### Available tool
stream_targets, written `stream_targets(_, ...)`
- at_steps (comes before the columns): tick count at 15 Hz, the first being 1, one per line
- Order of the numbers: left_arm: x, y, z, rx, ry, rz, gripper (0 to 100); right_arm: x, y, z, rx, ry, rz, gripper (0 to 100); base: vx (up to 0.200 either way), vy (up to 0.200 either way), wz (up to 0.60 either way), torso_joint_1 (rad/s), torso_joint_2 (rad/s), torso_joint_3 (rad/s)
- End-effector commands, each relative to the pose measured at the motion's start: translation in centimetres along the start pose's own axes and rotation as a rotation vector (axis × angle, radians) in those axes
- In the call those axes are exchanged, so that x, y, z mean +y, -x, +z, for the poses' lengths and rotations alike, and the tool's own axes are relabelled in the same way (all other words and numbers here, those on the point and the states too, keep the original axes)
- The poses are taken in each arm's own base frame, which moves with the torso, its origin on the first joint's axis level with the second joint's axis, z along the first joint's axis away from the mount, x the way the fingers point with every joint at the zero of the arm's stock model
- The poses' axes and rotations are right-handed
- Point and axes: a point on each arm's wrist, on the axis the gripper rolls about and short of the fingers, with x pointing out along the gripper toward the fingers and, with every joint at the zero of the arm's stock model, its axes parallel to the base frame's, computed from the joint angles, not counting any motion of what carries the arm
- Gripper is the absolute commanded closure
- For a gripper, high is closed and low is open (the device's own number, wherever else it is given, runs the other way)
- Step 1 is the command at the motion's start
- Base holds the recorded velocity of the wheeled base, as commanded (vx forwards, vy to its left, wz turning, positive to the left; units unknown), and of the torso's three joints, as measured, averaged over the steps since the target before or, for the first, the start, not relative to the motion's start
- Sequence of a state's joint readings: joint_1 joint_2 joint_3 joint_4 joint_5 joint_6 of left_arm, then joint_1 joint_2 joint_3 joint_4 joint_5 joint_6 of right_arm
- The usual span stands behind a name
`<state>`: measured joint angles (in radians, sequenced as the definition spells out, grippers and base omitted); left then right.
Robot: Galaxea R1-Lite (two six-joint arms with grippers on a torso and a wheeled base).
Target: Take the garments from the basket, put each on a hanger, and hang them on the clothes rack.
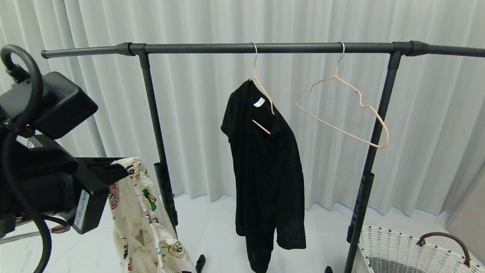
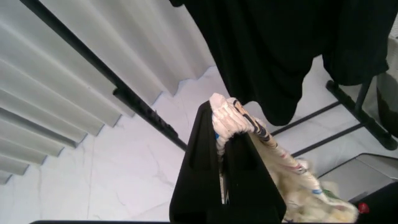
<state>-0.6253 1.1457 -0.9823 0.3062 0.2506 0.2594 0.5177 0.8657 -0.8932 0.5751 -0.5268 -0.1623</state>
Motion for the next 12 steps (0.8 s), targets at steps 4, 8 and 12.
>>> stream_targets(4,0.2,0.3,0.2,-0.014,0.005,0.005,100,0.7,-2.2,4.0,-0.017,-0.134,0.007,0,0.000,0.000,0.00,0.174,-0.46,-0.279)
stream_targets(8,0.2,0.2,0.5,-0.048,0.013,0.015,100,0.9,-3.3,7.0,-0.029,-0.181,0.023,0,0.000,0.000,0.00,0.203,-0.47,-0.277)
stream_targets(12,0.3,0.0,0.5,-0.049,0.018,0.025,100,1.0,-3.5,7.3,-0.030,-0.178,0.042,0,0.000,0.000,0.00,0.216,-0.49,-0.277)
